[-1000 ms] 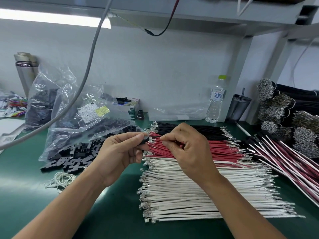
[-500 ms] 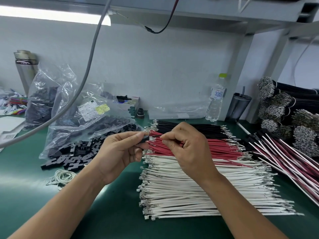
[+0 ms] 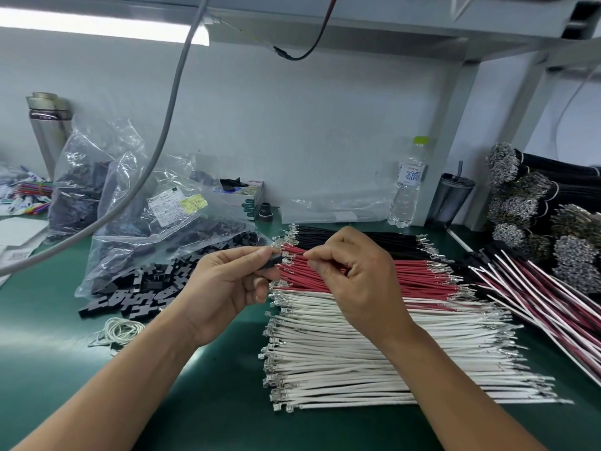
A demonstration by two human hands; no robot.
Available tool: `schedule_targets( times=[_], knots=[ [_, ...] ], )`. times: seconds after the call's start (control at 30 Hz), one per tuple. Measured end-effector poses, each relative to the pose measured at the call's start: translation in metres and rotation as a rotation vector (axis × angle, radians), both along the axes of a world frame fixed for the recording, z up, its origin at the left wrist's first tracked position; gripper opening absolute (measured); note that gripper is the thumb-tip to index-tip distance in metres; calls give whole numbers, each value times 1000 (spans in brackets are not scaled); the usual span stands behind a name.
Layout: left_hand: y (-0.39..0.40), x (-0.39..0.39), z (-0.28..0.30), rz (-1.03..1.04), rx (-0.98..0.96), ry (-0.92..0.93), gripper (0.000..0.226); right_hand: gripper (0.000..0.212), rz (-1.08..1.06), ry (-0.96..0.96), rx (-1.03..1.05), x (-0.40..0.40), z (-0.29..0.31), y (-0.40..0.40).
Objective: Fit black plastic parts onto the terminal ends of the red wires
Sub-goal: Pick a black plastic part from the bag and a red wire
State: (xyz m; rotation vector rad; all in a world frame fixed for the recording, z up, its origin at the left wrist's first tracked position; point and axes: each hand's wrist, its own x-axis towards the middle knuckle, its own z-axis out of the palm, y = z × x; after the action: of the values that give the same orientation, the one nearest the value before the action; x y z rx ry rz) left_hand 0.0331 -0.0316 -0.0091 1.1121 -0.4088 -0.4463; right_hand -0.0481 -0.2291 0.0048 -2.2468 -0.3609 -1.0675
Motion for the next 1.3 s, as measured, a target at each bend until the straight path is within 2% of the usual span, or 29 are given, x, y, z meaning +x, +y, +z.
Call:
schedule_targets(
  times=[0.2, 0.37, 0.53, 0.63, 0.73, 0.9, 0.97, 1.03, 1.2, 1.3],
  knots=[
    [1, 1, -1, -1, 6, -7, 21, 7, -10, 28, -59, -2, 0, 0],
    [-1, 0, -3, -22, 65, -31, 23, 6, -75, -20, -258, -5, 6, -1],
    [-4, -2, -4, -39, 57, 4, 29, 7, -54, 30, -223, -4, -2, 11],
    [-7, -4, -5, 70, 163, -178, 31, 7, -72, 95, -152, -2, -3, 9],
    [-7, -5, -5, 192, 297, -448, 15, 4, -93, 153, -111, -1, -2, 4],
    [6, 0, -2, 76, 509, -554, 6, 4, -36, 257, -163, -4, -1, 5],
    [6, -1, 0, 59, 449, -514, 5, 4, -21, 245, -148, -4, 0, 5],
    [5, -2, -1, 67, 382, -470, 14, 5, -7, 220, -144, -4, 1, 7],
    [2, -6, -4, 25, 413, -498, 15, 3, 34, 236, -188, -7, -3, 8],
    [-3, -6, -7, 56, 374, -489, 15, 4, -15, 203, -184, -10, -1, 1]
  ],
)
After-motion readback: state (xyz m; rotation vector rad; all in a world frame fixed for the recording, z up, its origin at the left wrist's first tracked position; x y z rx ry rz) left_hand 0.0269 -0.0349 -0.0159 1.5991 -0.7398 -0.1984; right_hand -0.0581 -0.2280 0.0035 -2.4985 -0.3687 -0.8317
